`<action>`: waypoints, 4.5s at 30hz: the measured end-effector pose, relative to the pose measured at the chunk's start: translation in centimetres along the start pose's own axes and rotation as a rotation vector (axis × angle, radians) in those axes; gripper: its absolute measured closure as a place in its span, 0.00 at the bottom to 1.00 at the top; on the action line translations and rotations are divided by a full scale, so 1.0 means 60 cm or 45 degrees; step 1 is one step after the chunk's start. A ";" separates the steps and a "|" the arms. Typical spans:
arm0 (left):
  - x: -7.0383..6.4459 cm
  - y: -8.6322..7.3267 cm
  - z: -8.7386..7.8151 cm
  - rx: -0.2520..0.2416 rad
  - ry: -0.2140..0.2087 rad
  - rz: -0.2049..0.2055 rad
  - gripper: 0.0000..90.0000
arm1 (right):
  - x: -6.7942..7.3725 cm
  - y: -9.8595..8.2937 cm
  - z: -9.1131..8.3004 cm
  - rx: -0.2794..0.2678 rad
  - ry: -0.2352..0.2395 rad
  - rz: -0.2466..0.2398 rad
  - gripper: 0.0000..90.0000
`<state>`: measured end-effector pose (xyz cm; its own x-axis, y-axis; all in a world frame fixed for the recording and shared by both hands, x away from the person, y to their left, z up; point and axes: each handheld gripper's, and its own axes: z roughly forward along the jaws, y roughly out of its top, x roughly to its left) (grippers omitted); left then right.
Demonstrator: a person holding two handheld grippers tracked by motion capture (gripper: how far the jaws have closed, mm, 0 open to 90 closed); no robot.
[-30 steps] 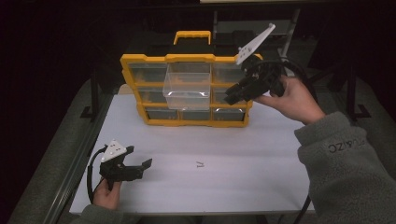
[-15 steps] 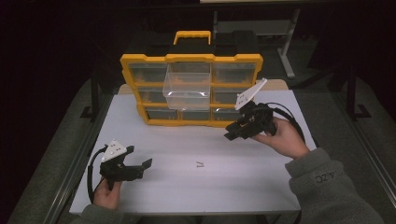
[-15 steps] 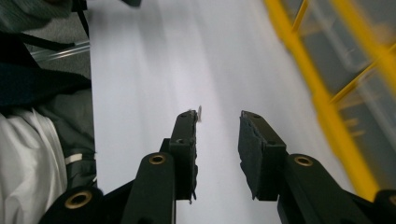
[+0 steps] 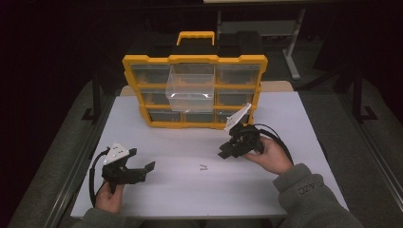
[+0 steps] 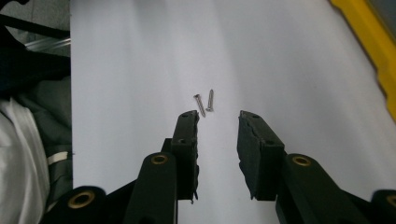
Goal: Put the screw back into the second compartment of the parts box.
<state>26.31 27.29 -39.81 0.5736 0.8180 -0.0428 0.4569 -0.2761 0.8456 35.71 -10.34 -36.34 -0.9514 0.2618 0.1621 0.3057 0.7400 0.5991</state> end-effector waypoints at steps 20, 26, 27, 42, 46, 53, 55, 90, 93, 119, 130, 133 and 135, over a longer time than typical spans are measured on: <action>0.000 0.000 0.001 -0.001 -0.003 -0.003 0.15 | -0.003 0.010 0.112 0.059 0.011 -0.008 0.78; 0.000 0.000 0.001 -0.001 -0.004 0.003 0.15 | -0.005 0.015 0.139 0.068 0.011 -0.035 0.79; 0.000 0.000 0.001 -0.002 -0.004 0.004 0.15 | -0.002 0.016 0.140 0.095 0.009 0.011 0.80; 0.000 0.000 0.001 -0.003 -0.005 0.005 0.15 | 0.001 0.019 0.161 0.135 -0.082 -0.063 0.93; 0.000 0.001 0.000 -0.002 -0.006 0.010 0.15 | 0.000 0.019 0.161 0.131 -0.082 -0.065 0.94; 0.000 0.001 0.000 -0.002 -0.005 0.008 0.15 | 0.001 0.019 0.161 0.131 -0.084 -0.061 0.95; 0.000 0.000 0.000 -0.002 -0.005 0.006 0.15 | 0.000 0.019 0.160 0.127 -0.091 -0.060 0.95; -0.001 0.001 -0.001 -0.008 -0.005 0.005 0.15 | -0.015 -0.012 0.043 0.074 -0.056 0.044 0.95; -0.001 0.001 -0.001 -0.007 -0.004 0.006 0.15 | -0.017 -0.015 0.033 0.069 -0.053 0.050 0.94; 0.000 0.002 -0.002 -0.007 0.000 0.016 0.15 | -0.033 0.012 -0.103 0.010 -0.082 0.048 0.94; 0.001 0.002 -0.003 -0.004 0.002 0.026 0.15 | -0.031 0.052 -0.159 0.020 -0.119 0.037 0.94; 0.000 0.002 -0.003 -0.011 0.002 0.018 0.15 | -0.030 0.065 -0.175 0.021 -0.124 0.034 0.94; 0.000 0.002 -0.003 -0.014 0.002 0.018 0.15 | -0.030 0.074 -0.187 0.016 -0.130 0.034 0.94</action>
<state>26.26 27.36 -39.59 0.5791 0.8147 -0.0300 0.4412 -0.2822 0.8519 38.35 -14.46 -25.17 -0.9344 0.3429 0.0970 0.3321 0.7393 0.5857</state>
